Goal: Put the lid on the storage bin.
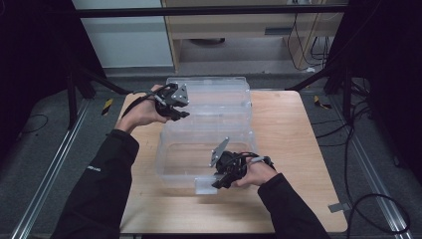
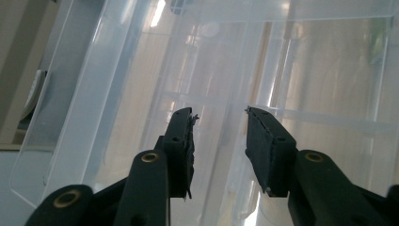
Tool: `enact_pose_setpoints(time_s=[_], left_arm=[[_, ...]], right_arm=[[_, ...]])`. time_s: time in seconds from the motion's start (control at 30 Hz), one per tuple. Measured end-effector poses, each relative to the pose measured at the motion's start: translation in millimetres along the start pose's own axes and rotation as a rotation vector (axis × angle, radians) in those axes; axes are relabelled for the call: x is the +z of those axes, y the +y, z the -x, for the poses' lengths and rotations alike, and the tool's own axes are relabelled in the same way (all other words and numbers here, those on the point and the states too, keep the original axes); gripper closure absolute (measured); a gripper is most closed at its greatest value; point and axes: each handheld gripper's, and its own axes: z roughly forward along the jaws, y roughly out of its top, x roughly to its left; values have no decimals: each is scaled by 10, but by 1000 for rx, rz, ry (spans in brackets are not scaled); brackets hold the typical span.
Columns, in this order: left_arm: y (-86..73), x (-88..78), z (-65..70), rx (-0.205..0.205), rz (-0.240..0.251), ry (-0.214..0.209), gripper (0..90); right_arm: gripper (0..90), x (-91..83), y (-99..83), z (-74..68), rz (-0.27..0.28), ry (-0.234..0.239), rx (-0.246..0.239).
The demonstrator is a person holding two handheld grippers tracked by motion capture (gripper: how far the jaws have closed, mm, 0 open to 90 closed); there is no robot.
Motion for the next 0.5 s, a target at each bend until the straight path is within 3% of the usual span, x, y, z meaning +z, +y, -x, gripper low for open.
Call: enact_pose_setpoints(time_s=[0.5], left_arm=[[97, 81, -2, 27, -7, -48, 761]], right_arm=[[633, -1, -1, -3, 0, -5, -1]])
